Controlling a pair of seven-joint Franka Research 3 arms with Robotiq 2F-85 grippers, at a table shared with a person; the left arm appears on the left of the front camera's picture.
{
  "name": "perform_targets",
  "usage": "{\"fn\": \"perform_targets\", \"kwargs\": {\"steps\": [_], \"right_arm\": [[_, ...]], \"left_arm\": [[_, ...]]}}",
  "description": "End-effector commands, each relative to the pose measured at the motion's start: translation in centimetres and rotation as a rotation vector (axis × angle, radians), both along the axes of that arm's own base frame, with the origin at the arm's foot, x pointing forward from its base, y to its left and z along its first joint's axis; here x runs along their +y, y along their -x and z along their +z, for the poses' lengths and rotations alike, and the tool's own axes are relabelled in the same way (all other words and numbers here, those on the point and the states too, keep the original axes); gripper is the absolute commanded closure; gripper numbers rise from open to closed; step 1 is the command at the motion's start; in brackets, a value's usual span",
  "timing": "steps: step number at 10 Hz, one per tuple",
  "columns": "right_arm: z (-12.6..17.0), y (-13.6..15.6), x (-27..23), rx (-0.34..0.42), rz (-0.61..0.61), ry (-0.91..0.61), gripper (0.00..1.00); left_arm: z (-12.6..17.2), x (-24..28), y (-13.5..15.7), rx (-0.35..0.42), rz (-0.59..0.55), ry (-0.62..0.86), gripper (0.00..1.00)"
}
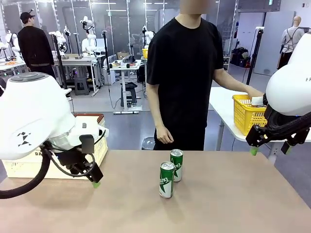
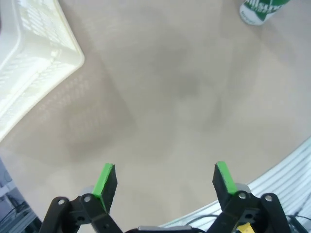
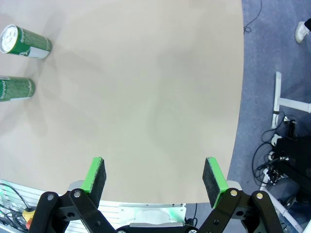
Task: Place the drinks into the Shopping basket.
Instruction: Pick up one drink and place it into the Shopping basket.
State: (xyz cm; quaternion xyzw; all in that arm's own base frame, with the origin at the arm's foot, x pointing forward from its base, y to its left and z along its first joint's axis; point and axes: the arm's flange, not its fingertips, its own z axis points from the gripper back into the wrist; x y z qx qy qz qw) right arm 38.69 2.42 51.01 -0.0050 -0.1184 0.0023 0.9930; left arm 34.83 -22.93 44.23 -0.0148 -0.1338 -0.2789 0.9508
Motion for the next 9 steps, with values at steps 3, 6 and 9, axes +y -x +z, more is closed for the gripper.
{"fn": "perform_targets", "kwargs": {"steps": [3,6,9], "right_arm": [[0.1,0.0,-0.2,-0.001,0.001,0.005,0.0],[0.1,0.0,-0.2,-0.001,0.001,0.005,0.0],[0.1,0.0,-0.2,-0.001,0.001,0.005,0.0]], "left_arm": [[1.3,-8.0,-3.4,0.004,-0.096,0.004,0.0],[2.6,-16.1,-6.3,0.002,-0.165,-0.036,0.0],[3.2,-22.1,-8.8,0.003,-0.183,-0.092,0.0]]}}
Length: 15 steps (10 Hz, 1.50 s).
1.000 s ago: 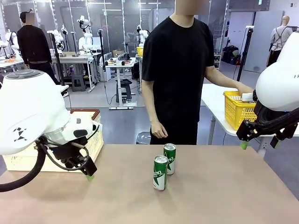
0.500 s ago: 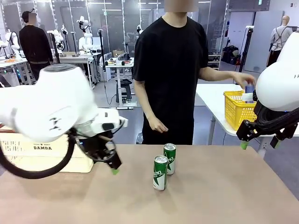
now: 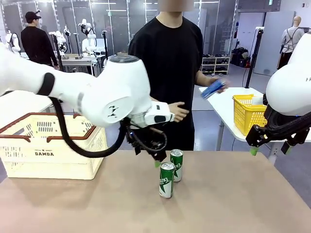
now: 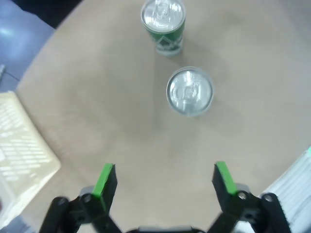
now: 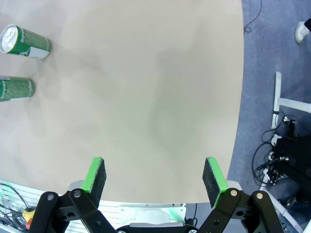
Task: Place the drinks into the Shopping basket.
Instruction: Pick up one drink and place it into the Shopping basket.
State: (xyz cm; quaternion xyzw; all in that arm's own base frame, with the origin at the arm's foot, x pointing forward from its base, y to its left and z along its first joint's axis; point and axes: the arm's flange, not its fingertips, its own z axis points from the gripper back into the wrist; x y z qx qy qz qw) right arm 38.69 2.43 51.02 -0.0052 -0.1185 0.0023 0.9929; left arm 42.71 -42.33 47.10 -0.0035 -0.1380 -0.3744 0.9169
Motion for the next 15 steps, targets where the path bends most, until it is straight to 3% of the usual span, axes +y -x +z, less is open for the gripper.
{"fn": "perform_targets", "kwargs": {"steps": [1,6,10,15], "right_arm": [[0.1,0.0,-0.2,-0.001,0.001,0.004,0.0],[0.1,0.0,-0.2,-0.001,0.001,0.004,0.0],[0.1,0.0,-0.2,-0.001,0.001,0.004,0.0],[0.1,0.0,-0.2,-0.001,0.001,0.004,0.0]], "left_arm": [[0.2,-4.0,-1.2,0.04,0.006,-0.067,0.0],[-0.2,-5.9,-1.8,0.08,-0.014,-0.039,0.0],[-0.7,-5.8,-1.6,0.061,-0.008,-0.033,0.0],[-2.2,-6.8,-4.6,0.113,-0.037,-0.009,0.0]]}}
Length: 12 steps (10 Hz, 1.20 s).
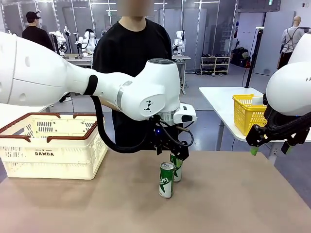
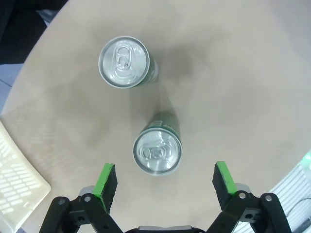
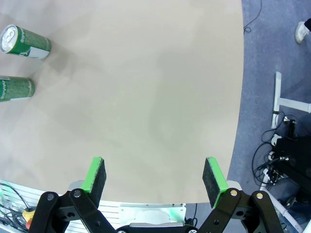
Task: Place the drinks into the Shopping basket.
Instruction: Pick up one drink and place it into the Shopping basket.
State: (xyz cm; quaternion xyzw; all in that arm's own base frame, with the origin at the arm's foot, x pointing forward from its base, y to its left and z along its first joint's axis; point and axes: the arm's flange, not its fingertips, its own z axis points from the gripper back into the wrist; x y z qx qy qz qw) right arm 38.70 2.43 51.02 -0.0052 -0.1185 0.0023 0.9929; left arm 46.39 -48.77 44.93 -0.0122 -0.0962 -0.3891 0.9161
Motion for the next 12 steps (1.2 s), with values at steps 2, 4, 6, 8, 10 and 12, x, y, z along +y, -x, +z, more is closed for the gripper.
{"fn": "perform_targets", "kwargs": {"steps": [2,4,6,8,10,12], "right_arm": [[0.1,0.0,-0.2,-0.001,0.001,0.004,0.0],[0.1,0.0,-0.2,-0.001,0.001,0.004,0.0],[0.1,0.0,-0.2,-0.001,0.001,0.004,0.0],[0.1,0.0,-0.2,-0.001,0.001,0.004,0.0],[0.1,0.0,-0.2,-0.001,0.001,0.004,0.0],[0.1,0.0,-0.2,-0.001,0.001,0.004,0.0]], "left_arm": [[-1.2,-0.6,-1.6,0.068,0.009,0.0,0.0],[-2.1,-0.9,-2.1,0.08,0.023,-0.017,0.0],[-3.5,-0.6,-2.6,0.114,0.038,-0.012,0.0],[-4.8,0.2,-2.8,0.145,0.046,-0.008,0.0],[-5.7,0.5,-2.9,0.171,0.047,-0.006,0.0],[-6.5,0.6,-2.9,0.193,0.046,-0.006,0.0]]}}
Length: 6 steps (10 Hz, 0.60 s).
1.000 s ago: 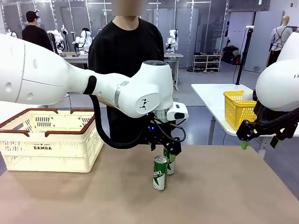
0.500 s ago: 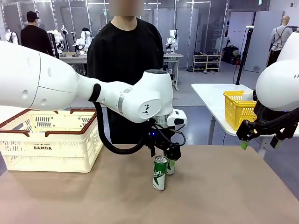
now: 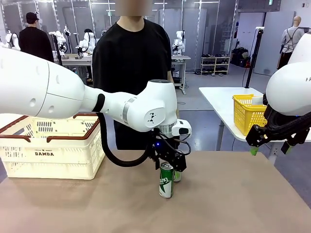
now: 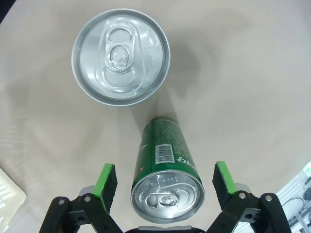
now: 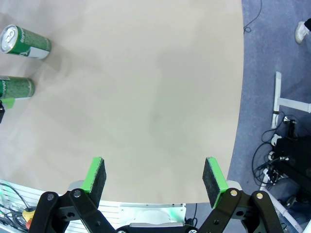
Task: Place the drinks into the Shopping basket.
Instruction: Pick up one drink and place it into the Shopping basket.
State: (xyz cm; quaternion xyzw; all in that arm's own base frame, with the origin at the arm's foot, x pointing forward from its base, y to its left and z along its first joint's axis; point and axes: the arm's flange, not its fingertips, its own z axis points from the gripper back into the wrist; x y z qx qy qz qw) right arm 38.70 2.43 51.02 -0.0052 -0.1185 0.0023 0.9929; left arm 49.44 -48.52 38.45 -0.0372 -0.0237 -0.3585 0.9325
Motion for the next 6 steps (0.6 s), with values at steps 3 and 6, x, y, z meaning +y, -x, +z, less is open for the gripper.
{"fn": "perform_targets", "kwargs": {"steps": [3,6], "right_arm": [[0.07,-0.01,-0.19,-0.001,0.001,0.004,0.0],[0.07,-0.01,-0.19,-0.001,0.001,0.004,0.0]], "left_arm": [[-0.47,0.3,0.12,0.044,-0.023,-0.004,0.0],[-0.55,0.01,-0.07,0.05,-0.037,-0.005,0.09]]}}
